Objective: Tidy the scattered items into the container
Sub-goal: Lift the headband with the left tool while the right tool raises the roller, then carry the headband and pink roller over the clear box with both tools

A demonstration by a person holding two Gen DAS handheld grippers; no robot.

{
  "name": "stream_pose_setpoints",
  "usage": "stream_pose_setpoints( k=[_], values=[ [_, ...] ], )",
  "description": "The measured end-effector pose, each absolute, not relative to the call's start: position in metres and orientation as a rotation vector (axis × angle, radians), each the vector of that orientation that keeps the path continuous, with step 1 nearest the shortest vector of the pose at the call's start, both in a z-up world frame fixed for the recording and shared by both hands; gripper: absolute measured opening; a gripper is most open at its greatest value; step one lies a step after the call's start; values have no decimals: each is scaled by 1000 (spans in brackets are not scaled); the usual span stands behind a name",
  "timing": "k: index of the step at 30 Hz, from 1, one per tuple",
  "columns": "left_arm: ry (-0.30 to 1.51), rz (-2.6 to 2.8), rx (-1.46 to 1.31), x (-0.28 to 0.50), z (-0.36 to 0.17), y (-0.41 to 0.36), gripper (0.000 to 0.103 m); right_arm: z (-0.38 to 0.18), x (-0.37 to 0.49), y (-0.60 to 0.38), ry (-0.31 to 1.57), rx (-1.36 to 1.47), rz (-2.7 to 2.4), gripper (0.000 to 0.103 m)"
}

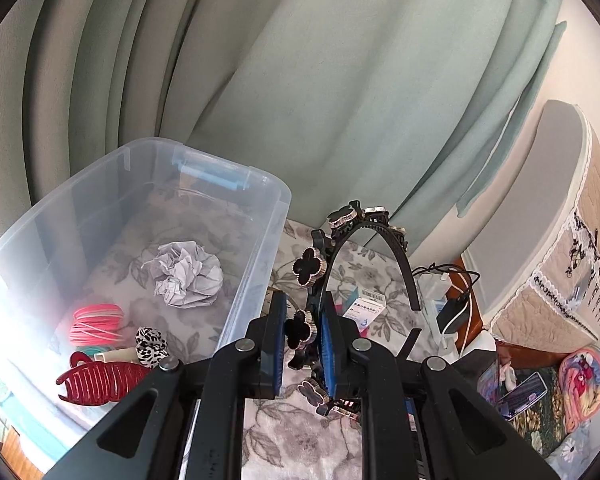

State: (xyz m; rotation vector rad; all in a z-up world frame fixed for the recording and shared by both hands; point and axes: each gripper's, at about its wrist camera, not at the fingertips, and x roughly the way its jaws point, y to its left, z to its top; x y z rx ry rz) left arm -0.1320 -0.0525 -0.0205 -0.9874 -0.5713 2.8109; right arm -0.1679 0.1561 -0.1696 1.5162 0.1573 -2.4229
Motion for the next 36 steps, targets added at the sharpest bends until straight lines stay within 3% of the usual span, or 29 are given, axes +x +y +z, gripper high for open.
stream_pose_setpoints(
  k=[5,10,12,19,32,36],
  values=[
    [-591,2809,-1013,-141,-27,-55,16,-181,-179,149,294,1527,-2381,62],
    [-596,2806,-1026,-147,-29,-56,16,-191,-187,150,290,1540,-2377,61],
    [-599,2803,-1029,-149,-30,-56,16,-190,-188,153,252,1539,-2383,58],
    [-643,2811,-1018,-134,-27,-53,16,-184,-180,172,98,1553,-2421,32],
    [-617,2831,-933,-101,0,-55,16,-104,-131,195,-275,1312,-2598,30],
    [-606,2852,-903,-86,8,-57,16,-69,-112,193,-314,1182,-2650,30]
  ],
)
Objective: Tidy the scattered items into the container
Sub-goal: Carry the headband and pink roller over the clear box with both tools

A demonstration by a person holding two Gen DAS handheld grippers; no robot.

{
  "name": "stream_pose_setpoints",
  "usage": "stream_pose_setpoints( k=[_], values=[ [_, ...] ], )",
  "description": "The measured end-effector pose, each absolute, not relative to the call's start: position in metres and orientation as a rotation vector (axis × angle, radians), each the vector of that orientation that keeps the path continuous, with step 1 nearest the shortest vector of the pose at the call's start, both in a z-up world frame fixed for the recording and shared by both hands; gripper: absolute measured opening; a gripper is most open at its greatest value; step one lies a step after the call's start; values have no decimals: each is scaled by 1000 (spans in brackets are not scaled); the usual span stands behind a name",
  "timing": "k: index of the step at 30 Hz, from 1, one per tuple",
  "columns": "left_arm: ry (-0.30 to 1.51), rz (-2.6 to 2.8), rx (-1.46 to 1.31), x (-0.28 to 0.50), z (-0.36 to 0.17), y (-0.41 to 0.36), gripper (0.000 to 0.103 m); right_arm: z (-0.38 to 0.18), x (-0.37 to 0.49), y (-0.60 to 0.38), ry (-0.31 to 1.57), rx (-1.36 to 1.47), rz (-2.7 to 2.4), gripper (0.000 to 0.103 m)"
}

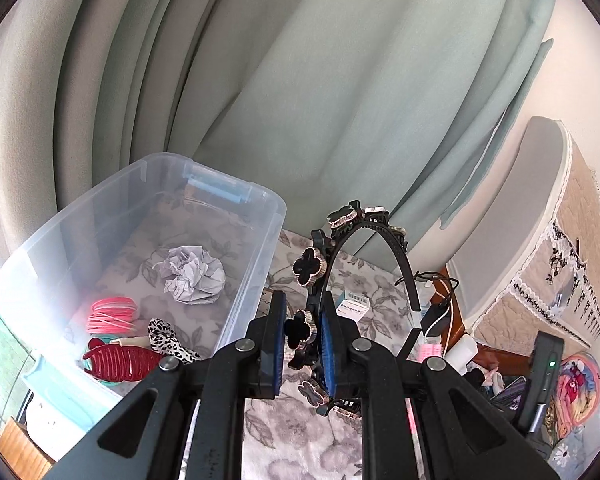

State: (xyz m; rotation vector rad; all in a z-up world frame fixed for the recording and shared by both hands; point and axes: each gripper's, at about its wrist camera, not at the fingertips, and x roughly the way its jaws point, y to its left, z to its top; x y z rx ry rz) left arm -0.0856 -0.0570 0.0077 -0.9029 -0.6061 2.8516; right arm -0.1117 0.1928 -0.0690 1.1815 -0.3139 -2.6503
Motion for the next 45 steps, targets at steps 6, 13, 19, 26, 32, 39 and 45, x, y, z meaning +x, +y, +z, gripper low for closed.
stream_pose_setpoints(
  k=[6,13,19,26,32,39,45],
  values=[
    [-579,2898,-860,-64,20,-63,16,-15,-81,185,-368,986,-2709,30],
    [-583,2945,-773,-41,38,-75,16,33,-46,156,-327,804,-2697,30],
    [-618,2972,-717,-25,47,-91,16,55,-30,125,-267,726,-2658,30],
    [-701,3009,-668,-10,51,-121,16,66,-22,85,-180,704,-2608,30],
    [-774,3042,-665,-5,44,-148,16,64,-23,50,-96,722,-2561,30],
    [-861,3052,-687,-8,28,-177,16,51,-32,20,-29,767,-2522,30],
    [-900,3052,-728,-17,11,-195,16,36,-46,3,6,820,-2493,30]
  ],
)
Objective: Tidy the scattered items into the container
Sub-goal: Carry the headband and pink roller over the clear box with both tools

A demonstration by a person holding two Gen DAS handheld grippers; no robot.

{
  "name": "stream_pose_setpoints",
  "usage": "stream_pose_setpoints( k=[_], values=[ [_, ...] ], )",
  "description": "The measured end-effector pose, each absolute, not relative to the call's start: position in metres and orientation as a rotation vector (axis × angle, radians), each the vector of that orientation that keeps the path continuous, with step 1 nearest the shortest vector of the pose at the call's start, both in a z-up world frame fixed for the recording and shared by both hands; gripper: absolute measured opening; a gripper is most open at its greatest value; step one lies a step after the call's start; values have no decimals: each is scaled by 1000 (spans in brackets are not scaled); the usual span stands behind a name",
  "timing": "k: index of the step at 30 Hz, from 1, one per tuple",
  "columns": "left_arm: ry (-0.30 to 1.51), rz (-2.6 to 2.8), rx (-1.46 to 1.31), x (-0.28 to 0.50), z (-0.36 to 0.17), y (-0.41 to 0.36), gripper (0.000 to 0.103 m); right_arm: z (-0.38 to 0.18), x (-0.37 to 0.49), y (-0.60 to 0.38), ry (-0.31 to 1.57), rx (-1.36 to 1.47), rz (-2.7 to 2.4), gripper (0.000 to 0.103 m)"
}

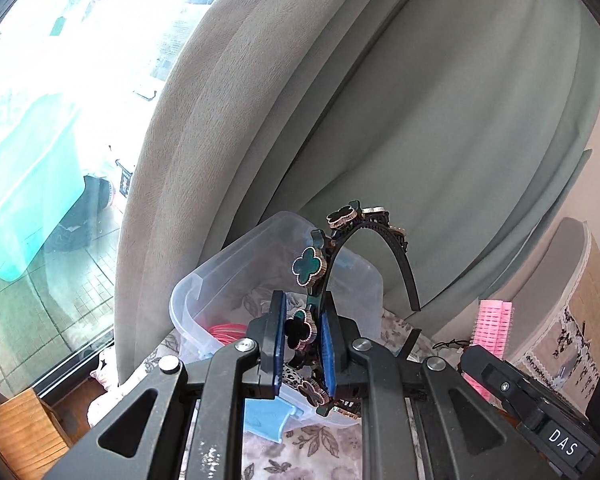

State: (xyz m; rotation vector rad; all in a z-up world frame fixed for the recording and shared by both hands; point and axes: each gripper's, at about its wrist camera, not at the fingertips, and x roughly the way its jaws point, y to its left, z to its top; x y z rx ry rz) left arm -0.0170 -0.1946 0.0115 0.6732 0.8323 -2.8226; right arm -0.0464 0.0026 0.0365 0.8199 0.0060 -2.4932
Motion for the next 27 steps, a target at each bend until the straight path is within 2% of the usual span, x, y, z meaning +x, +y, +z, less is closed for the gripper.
stream_pose_setpoints(
  k=[15,27],
  values=[
    [886,-2765,759,-48,-24,-228,16,5,-88,-27,61,923,-2442,30],
    [918,-2758,731,-68,-34,-251,17,-21,-120,-28,20,978,-2426,30]
  ],
)
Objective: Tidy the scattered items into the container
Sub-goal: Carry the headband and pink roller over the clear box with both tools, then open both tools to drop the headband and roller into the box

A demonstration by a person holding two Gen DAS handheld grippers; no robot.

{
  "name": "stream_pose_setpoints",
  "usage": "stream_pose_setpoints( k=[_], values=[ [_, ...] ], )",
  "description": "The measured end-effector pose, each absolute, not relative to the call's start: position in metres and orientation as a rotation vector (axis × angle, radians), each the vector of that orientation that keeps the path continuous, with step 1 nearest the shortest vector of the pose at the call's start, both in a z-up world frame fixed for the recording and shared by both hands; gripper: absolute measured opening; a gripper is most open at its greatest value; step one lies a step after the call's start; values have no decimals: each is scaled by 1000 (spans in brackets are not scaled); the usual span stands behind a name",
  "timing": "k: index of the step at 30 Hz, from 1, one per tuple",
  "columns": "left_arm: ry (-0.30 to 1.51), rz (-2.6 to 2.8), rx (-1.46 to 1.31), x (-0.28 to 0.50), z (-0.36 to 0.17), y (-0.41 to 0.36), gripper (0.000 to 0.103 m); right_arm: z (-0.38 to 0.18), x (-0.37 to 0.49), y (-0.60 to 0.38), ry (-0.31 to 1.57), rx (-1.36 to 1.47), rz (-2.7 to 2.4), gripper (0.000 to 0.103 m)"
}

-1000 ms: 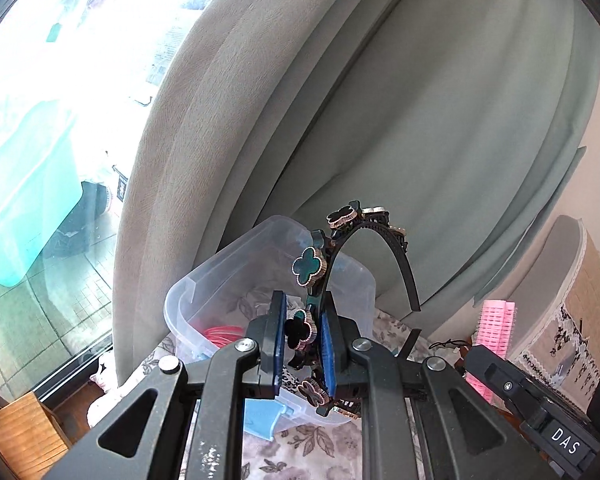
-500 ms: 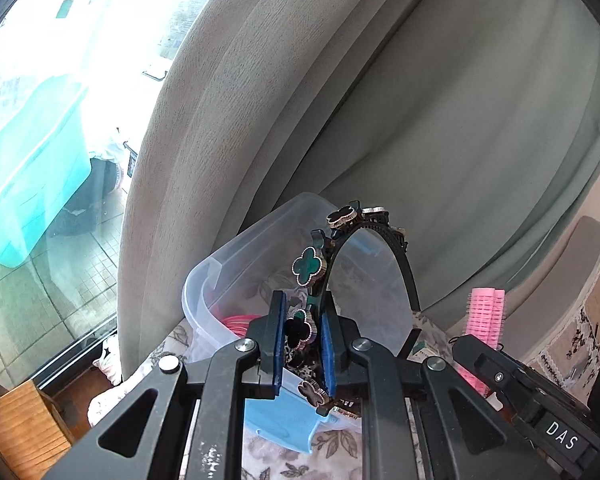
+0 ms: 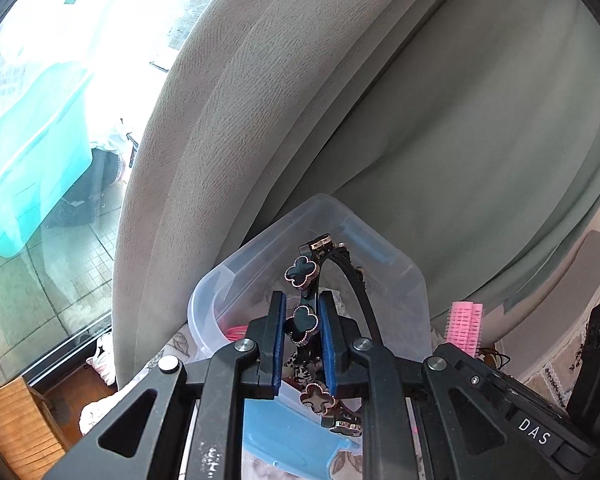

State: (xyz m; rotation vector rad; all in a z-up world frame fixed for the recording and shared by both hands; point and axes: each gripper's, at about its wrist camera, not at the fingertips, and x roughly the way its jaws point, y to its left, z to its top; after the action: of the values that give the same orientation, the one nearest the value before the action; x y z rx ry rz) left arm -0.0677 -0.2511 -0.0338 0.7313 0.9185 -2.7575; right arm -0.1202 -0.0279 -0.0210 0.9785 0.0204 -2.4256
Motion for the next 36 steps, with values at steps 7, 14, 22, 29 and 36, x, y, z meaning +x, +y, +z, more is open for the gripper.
stream_pose_setpoints(
  k=[7,14,22,29,36],
  values=[
    [915,-2740,748,-83,-41,-261,18,-34,-133,-25,-23,1007,-2418,30],
    [904,-2731,769,-97,-48,-270,18,-47,-142,-25,-38,1035,-2394,30],
    [865,-2714,792,-108,-54,-281,18,-62,-152,-28,-46,1054,-2366,31],
    [862,-2711,788,-112,-53,-293,18,-66,-158,-29,-48,1048,-2368,31],
    [844,-2726,784,-115,-52,-301,27,-65,-158,-31,-30,1043,-2355,35]
  ],
)
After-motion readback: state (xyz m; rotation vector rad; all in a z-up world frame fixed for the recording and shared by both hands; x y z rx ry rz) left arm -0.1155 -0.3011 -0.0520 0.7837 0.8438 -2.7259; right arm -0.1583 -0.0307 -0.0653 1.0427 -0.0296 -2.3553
